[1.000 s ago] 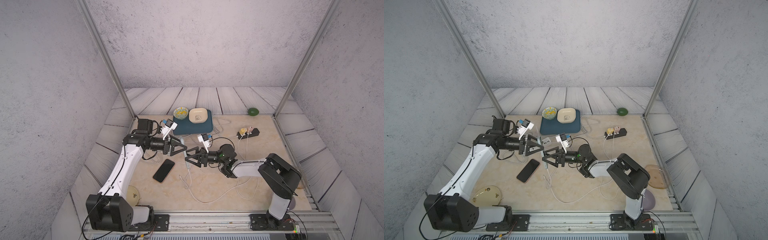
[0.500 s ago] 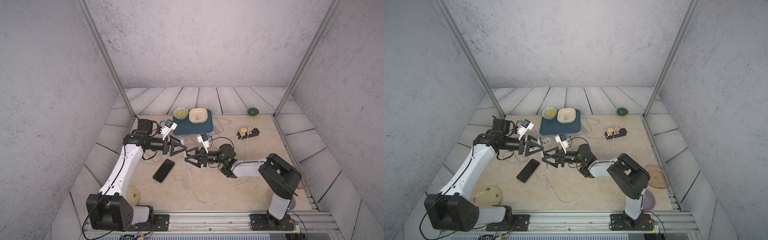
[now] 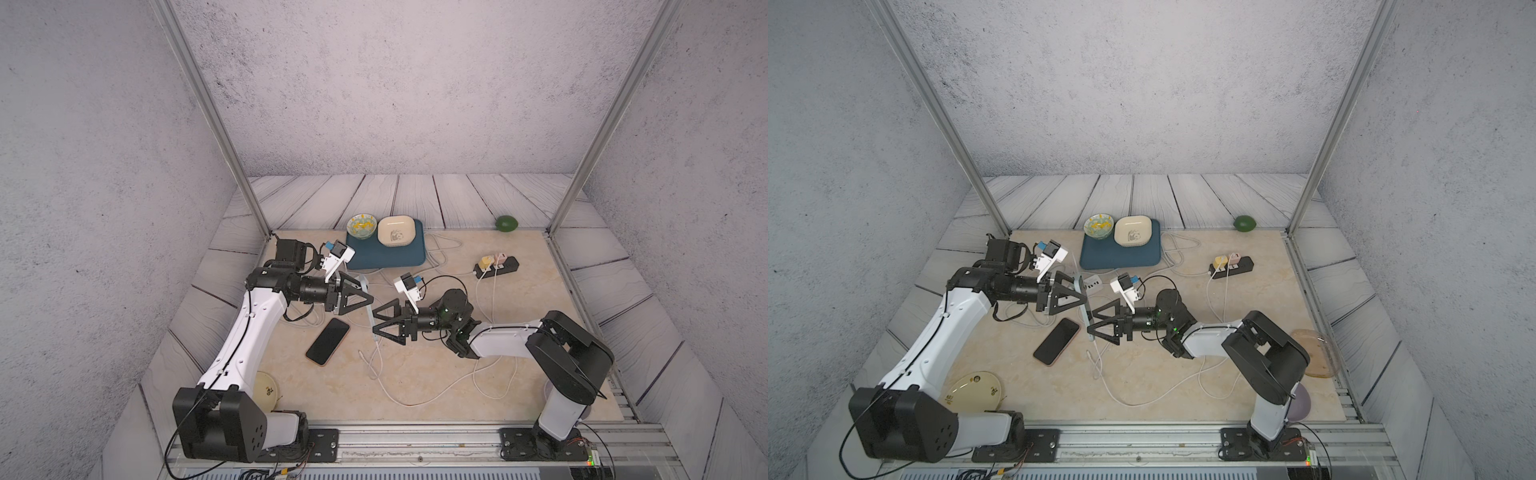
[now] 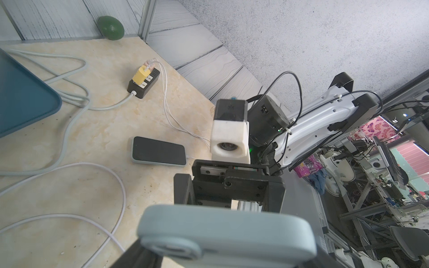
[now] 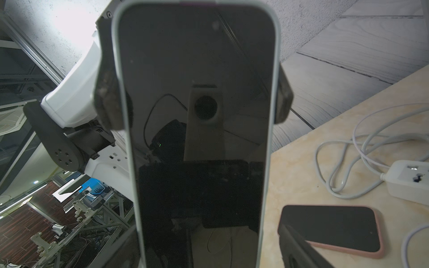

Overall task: Unplug the charging cable from the phone
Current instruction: Pick up the phone at the center of the board, then remove the charging cable from the phone.

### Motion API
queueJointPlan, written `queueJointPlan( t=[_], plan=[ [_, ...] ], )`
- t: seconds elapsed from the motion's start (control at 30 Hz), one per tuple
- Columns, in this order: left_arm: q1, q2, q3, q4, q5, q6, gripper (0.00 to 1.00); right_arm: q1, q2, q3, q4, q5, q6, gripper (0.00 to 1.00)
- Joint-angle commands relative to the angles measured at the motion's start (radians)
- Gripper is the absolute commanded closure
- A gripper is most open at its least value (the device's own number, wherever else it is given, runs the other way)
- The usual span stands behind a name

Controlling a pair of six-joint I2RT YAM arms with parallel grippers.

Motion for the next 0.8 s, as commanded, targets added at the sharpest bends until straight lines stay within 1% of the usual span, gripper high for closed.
queueJointPlan(
  t=[0.0,0.23,0.47,0.6,0.77],
  plan=[
    [0.010,-0.005,0.013,-0.024,0.072,0.021,0.70,-0.004,-0.038,-0.031,0.015,-0.037,-0.024,0.08],
    [0.018,-0.001,0.014,-0.024,0.063,0.025,0.70,-0.001,-0.057,-0.084,-0.006,-0.048,-0.047,0.12],
    [0.020,-0.004,0.019,-0.027,0.066,0.021,0.70,0.021,-0.045,-0.105,-0.058,-0.041,-0.097,0.20],
    [0.022,-0.005,0.021,-0.028,0.063,0.019,0.70,0.039,-0.045,-0.097,-0.123,-0.031,-0.147,0.26],
    [0.023,-0.004,0.022,-0.027,0.055,0.019,0.70,0.064,-0.045,-0.085,-0.201,-0.029,-0.204,0.38]
  ],
)
